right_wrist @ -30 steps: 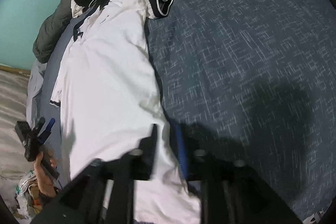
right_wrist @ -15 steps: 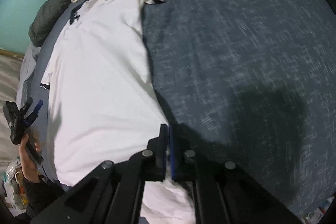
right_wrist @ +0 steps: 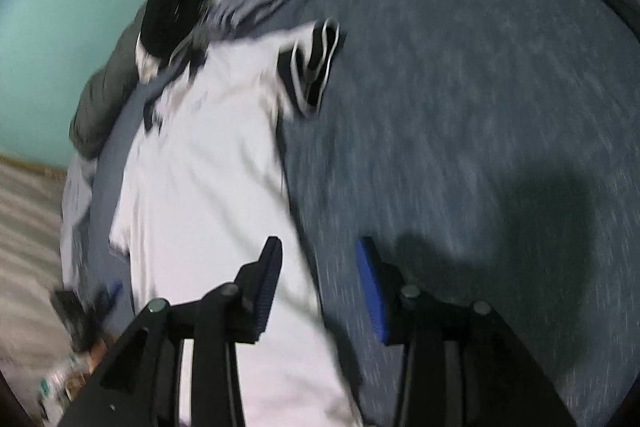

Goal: Fold clothes

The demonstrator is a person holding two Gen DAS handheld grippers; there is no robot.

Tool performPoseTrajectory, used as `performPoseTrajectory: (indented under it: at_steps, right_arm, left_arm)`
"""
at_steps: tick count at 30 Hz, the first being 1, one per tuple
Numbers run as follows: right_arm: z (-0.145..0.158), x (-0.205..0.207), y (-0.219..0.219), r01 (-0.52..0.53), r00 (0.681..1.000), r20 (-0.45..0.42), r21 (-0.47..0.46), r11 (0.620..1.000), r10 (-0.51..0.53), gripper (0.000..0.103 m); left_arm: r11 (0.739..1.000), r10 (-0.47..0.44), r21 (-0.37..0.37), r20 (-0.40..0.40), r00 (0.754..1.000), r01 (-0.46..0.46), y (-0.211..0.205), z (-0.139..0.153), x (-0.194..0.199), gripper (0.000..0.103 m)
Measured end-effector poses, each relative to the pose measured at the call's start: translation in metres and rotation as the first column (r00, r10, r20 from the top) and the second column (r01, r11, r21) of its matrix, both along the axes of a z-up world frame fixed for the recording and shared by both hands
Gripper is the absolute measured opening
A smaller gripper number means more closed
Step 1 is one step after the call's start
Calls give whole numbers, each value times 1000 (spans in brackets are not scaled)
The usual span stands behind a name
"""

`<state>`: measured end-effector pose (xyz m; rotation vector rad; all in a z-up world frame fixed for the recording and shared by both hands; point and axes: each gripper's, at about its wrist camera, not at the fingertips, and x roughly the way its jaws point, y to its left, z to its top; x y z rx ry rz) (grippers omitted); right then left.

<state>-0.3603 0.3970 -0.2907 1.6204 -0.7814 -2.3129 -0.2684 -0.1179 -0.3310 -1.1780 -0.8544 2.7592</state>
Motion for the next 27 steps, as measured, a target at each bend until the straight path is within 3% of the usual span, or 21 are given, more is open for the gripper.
performPoseTrajectory:
  at_steps: [10, 21, 22, 23, 25, 27]
  right_arm:
    - [2, -98, 23, 158, 984, -87, 14, 987, -157, 39]
    - [-31, -163, 7, 118, 986, -128, 84, 989, -107, 39]
    - [-33, -165, 6, 113, 986, -135, 87, 990, -100, 31]
    - [-34, -166, 4, 103, 986, -143, 94, 990, -89, 17]
    - [-34, -167, 1, 86, 985, -162, 116, 989, -66, 7]
    - [-32, -167, 2, 93, 980, -188, 136, 986, -67, 3]
  left_arm:
    - [1000, 8, -14, 24, 1000, -7, -4, -10, -3, 102]
    - [1000, 1, -27, 45, 999, 0, -4, -17, -5, 103]
    - [1000, -1, -28, 47, 999, 2, -4, -17, -6, 103]
    - [1000, -3, -28, 48, 999, 5, -3, -18, -6, 103]
    - [999, -9, -30, 51, 999, 10, -1, -18, -7, 103]
    - [999, -13, -32, 54, 998, 15, 0, -19, -7, 103]
